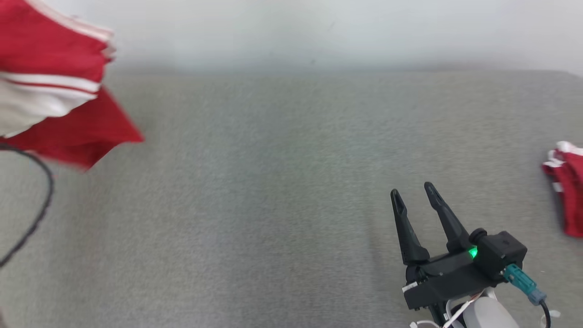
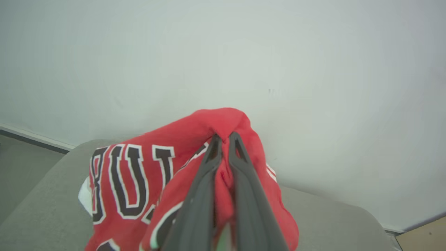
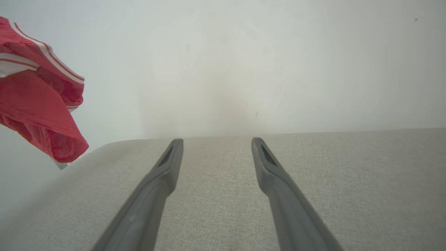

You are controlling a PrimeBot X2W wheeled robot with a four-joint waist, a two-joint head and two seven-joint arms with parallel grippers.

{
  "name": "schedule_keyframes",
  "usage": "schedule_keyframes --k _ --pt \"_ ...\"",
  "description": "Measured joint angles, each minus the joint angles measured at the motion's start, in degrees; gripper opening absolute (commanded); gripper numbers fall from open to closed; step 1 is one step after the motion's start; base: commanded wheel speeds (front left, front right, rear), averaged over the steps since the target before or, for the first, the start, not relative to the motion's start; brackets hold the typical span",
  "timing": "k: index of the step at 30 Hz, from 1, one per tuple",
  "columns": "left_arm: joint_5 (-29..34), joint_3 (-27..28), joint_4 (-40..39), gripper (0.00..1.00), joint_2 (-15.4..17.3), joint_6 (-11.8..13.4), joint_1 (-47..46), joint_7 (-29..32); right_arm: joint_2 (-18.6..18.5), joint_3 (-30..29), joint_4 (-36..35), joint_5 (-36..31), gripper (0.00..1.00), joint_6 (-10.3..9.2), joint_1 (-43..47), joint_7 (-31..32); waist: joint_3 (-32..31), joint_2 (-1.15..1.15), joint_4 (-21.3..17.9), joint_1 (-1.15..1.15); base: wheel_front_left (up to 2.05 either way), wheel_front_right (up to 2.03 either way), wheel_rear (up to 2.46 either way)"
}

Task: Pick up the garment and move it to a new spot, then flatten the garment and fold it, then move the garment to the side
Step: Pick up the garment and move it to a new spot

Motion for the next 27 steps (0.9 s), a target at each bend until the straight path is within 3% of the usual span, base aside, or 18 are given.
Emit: schedule_keyframes --k 13,18,27 --pt "-1.86 -9.57 -12.78 0.0 -9.03 0.07 2.1 4.34 0.77 -0.45 -0.57 0.09 1.0 -0.01 2.02 -0.03 -2.98 0.0 -11.24 0.0 0.0 0.0 0.0" --pt "-1.44 -12.06 -13.25 0.0 -12.26 -0.15 5.55 1.45 0.74 -0.96 -1.01 0.18 1.0 0.0 2.29 -0.04 -2.89 0.0 -15.91 0.0 0.0 0.0 0.0" --pt "5.0 -14.84 -4.95 0.0 -13.79 -1.0 16.66 -9.31 0.78 -0.33 -1.11 0.57 1.0 0.0 2.96 -0.03 -1.89 0.0 -22.47 0.01 0.0 0.0 0.0"
